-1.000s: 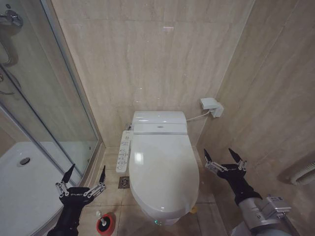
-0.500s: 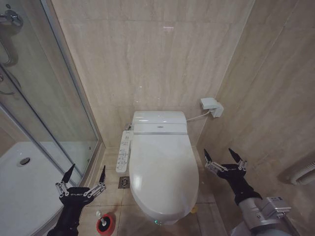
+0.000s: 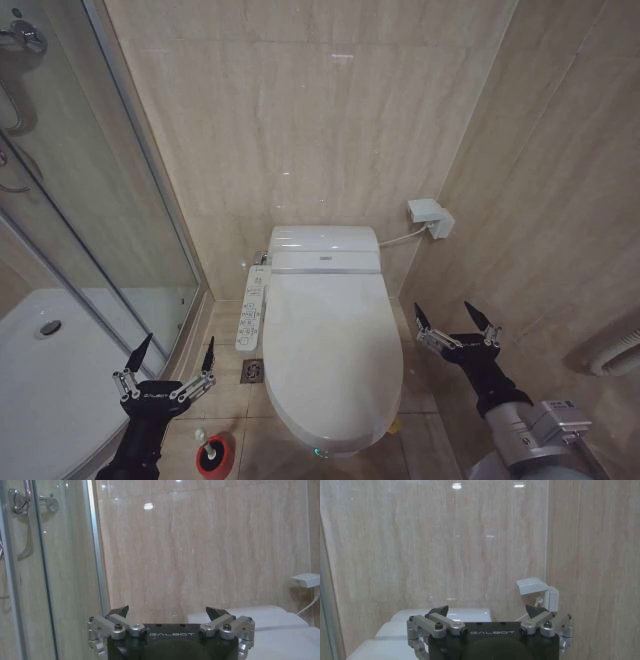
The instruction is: Open the toilet lid, clean the toilet bowl with a toilet brush, close the toilet lid, and flush.
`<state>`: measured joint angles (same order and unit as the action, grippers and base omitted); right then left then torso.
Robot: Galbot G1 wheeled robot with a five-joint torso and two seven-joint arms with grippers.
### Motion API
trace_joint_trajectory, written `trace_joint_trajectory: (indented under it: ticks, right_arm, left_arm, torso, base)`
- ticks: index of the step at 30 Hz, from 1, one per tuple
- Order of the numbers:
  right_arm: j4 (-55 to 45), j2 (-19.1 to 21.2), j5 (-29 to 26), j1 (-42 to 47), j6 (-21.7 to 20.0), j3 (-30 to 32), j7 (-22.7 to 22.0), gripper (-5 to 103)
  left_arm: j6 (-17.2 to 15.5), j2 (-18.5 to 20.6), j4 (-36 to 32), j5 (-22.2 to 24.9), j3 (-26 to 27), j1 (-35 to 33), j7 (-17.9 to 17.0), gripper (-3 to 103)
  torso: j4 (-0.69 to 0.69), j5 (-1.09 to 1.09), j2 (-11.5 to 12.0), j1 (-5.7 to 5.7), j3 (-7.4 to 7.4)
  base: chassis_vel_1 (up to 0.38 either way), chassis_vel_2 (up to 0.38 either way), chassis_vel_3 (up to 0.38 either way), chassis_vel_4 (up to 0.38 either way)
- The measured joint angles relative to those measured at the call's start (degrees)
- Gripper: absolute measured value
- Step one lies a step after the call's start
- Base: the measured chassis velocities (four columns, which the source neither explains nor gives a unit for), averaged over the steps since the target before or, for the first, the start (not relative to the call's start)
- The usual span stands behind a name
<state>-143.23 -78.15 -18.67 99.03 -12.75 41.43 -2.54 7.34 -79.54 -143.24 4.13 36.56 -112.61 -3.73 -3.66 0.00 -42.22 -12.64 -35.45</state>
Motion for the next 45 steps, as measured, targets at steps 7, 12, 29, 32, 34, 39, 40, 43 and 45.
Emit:
trace_joint_trajectory:
  ticks: [7, 12, 29, 32, 34, 39, 40, 43, 45]
  right_arm:
    - [0.00, 0.00, 0.00, 0.00, 0.00, 0.00, 0.00, 100]
    - [0.00, 0.00, 0.00, 0.00, 0.00, 0.00, 0.00, 100]
    - [0.00, 0.00, 0.00, 0.00, 0.00, 0.00, 0.00, 100]
    - [0.00, 0.00, 0.00, 0.00, 0.00, 0.00, 0.00, 100]
    - [0.00, 0.01, 0.00, 0.00, 0.00, 0.00, 0.00, 100]
    - [0.00, 0.01, 0.00, 0.00, 0.00, 0.00, 0.00, 100]
    - [0.00, 0.00, 0.00, 0.00, 0.00, 0.00, 0.00, 100]
    - [0.00, 0.01, 0.00, 0.00, 0.00, 0.00, 0.00, 100]
    - [0.00, 0.00, 0.00, 0.00, 0.00, 0.00, 0.00, 100]
  left_arm:
    - [0.00, 0.00, 0.00, 0.00, 0.00, 0.00, 0.00, 100]
    - [0.00, 0.00, 0.00, 0.00, 0.00, 0.00, 0.00, 100]
    - [0.00, 0.00, 0.00, 0.00, 0.00, 0.00, 0.00, 100]
    - [0.00, 0.00, 0.00, 0.00, 0.00, 0.00, 0.00, 100]
    - [0.00, 0.00, 0.00, 0.00, 0.00, 0.00, 0.00, 100]
    - [0.00, 0.00, 0.00, 0.00, 0.00, 0.00, 0.00, 100]
    - [0.00, 0.00, 0.00, 0.00, 0.00, 0.00, 0.00, 100]
    - [0.00, 0.00, 0.00, 0.00, 0.00, 0.00, 0.00, 100]
    - [0.00, 0.00, 0.00, 0.00, 0.00, 0.00, 0.00, 100]
  torso:
    - [0.00, 0.00, 0.00, 0.00, 0.00]
    - [0.00, 0.00, 0.00, 0.00, 0.00]
    - [0.00, 0.00, 0.00, 0.00, 0.00]
    - [0.00, 0.00, 0.00, 0.00, 0.00]
    - [0.00, 0.00, 0.00, 0.00, 0.00]
    - [0.00, 0.00, 0.00, 0.00, 0.00]
    - [0.00, 0.00, 0.00, 0.00, 0.00]
    - [0.00, 0.00, 0.00, 0.00, 0.00]
    - [0.00, 0.00, 0.00, 0.00, 0.00]
  base:
    - [0.000, 0.000, 0.000, 0.000]
    - [0.000, 0.000, 0.000, 0.000]
    - [0.000, 0.000, 0.000, 0.000]
    - [0.000, 0.000, 0.000, 0.000]
    - [0.000, 0.000, 0.000, 0.000]
    - [0.000, 0.000, 0.000, 0.000]
    - [0.000, 0.000, 0.000, 0.000]
    - [0.000, 0.000, 0.000, 0.000]
    - [0.000, 0.000, 0.000, 0.000]
